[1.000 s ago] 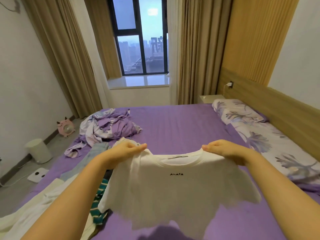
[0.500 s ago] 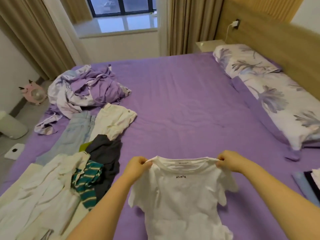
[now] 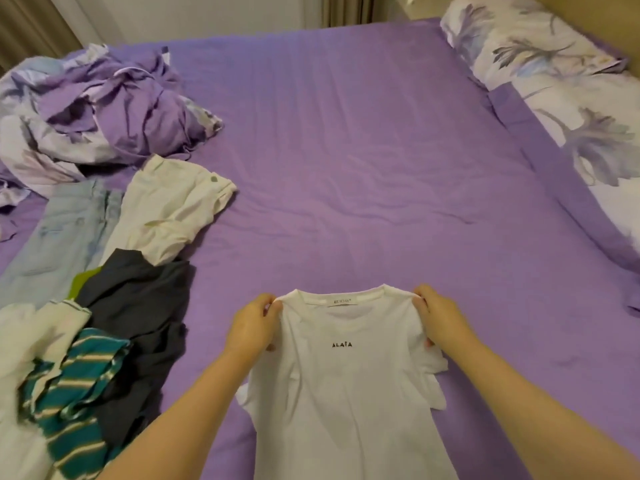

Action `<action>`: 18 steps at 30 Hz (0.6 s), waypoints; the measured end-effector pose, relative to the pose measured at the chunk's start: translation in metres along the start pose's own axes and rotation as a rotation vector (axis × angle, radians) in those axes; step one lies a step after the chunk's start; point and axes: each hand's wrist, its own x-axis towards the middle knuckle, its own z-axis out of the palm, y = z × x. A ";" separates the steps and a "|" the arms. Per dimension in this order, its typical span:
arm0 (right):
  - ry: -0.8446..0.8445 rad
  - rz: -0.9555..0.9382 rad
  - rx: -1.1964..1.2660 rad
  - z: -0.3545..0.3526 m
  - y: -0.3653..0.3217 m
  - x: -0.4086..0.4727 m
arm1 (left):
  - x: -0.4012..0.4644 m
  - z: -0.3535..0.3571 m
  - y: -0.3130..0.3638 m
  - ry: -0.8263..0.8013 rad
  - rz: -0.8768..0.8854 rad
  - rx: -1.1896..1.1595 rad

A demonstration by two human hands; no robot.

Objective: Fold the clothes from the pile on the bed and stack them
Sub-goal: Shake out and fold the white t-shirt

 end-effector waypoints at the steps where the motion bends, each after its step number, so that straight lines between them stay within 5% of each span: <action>1: 0.024 0.007 0.062 0.004 0.003 0.010 | 0.008 0.004 -0.001 0.026 -0.005 0.036; 12: 0.075 -0.105 0.249 -0.012 -0.022 0.128 | 0.115 0.016 0.020 0.237 -0.042 0.151; 15: -0.061 -0.130 0.208 -0.007 -0.014 0.139 | 0.121 0.039 0.024 0.187 0.040 0.337; 18: -0.004 -0.060 -0.088 0.002 0.017 0.135 | 0.102 0.077 0.038 0.148 0.290 0.445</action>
